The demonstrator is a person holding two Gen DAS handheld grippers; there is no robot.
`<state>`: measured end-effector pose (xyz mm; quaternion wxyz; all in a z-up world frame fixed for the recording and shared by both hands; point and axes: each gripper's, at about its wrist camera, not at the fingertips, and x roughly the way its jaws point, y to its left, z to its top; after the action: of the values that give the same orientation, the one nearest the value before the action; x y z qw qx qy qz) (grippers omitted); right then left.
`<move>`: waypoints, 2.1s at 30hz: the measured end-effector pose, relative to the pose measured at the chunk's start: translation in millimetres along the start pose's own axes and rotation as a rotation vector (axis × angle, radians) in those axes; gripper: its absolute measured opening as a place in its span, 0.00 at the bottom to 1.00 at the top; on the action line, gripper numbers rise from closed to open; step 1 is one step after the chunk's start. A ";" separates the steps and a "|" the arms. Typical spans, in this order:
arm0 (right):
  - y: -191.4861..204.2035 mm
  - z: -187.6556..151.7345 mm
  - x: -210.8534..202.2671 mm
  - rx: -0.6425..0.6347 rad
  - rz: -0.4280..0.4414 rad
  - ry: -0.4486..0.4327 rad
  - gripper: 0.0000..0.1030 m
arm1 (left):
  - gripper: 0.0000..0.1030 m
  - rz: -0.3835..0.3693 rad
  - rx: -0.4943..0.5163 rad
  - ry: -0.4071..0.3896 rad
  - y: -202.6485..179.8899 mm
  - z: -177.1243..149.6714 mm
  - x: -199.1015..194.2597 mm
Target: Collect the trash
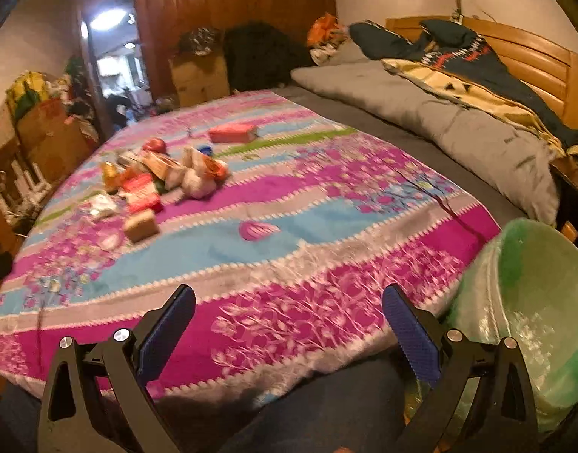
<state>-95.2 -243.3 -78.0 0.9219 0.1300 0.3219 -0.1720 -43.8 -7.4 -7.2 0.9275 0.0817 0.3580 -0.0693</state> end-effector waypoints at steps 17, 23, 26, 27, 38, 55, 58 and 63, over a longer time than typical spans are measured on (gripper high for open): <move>12.3 36.2 7.8 0.024 0.129 -0.012 0.96 | 0.95 0.149 -0.018 -0.004 21.5 15.0 12.0; 22.8 60.0 15.2 0.013 0.165 -0.018 0.96 | 0.95 0.162 -0.034 -0.021 36.6 33.0 15.8; 32.8 66.8 13.5 -0.004 0.174 -0.029 0.96 | 0.95 0.162 -0.049 -0.024 42.4 43.3 18.4; 37.4 69.0 13.1 -0.016 0.180 -0.030 0.96 | 0.95 0.159 -0.058 -0.022 44.8 46.2 19.1; 85.3 89.8 -3.4 -0.162 0.230 -0.084 0.96 | 0.95 0.163 -0.067 -0.004 53.6 54.1 27.9; 134.4 86.0 33.3 -0.276 0.269 -0.002 0.92 | 0.95 0.241 -0.110 0.068 99.4 52.3 61.4; 137.9 85.7 38.8 -0.273 0.278 0.012 0.92 | 0.95 0.237 -0.114 0.070 99.2 54.5 63.3; 145.4 83.9 46.1 -0.303 0.281 0.031 0.92 | 0.95 0.237 -0.103 0.064 95.5 57.3 63.9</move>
<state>43.0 -151.6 -25.0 0.9408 0.0360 0.3370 0.0109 58.4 69.9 1.2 0.9204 0.0776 0.3782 0.0620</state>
